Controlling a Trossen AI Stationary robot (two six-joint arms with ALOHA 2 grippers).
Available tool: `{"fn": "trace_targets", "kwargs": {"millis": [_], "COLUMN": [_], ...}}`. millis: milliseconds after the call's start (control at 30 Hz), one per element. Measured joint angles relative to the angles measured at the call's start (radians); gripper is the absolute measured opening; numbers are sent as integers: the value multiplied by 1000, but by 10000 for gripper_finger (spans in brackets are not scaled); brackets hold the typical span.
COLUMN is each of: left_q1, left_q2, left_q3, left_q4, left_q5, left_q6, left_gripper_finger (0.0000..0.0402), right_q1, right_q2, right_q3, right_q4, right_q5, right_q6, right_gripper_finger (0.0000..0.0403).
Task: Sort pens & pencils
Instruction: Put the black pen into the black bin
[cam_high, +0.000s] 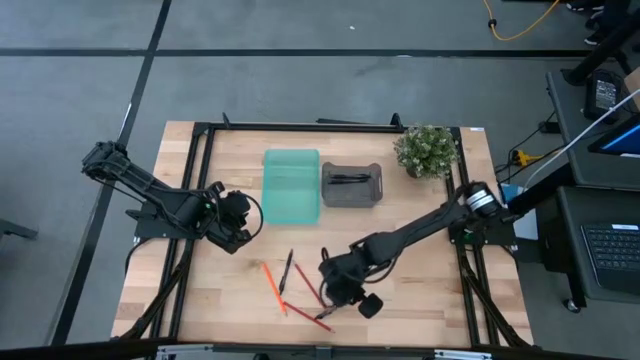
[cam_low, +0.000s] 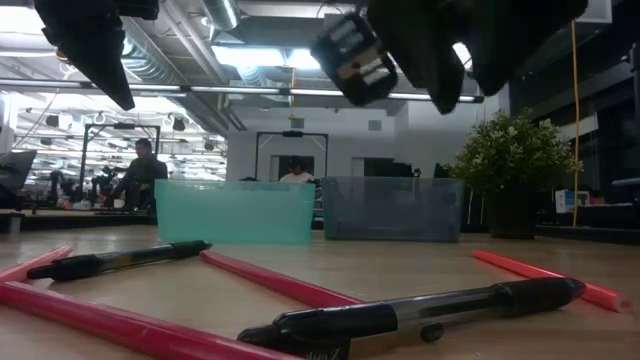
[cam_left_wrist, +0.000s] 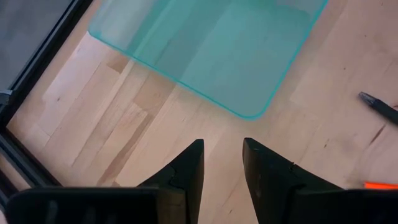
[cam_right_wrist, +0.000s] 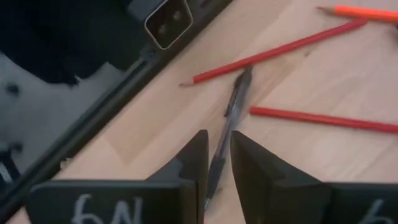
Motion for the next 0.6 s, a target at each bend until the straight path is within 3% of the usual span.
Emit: {"fn": "trace_targets", "kwargs": {"millis": [167, 600], "left_q1": [0, 0], "left_q2": [0, 0], "left_q3": [0, 0], "left_q4": [-1, 0], "left_q5": [8, 43], "left_q6": [0, -3], "left_gripper_finger": [105, 105], "right_q1": [15, 25], "right_q2": [53, 184], "right_q3": [121, 230], "right_q4": [-124, -185], "right_q5": [45, 50], "right_q6": [-63, -79], "right_gripper_finger": [70, 70]}}
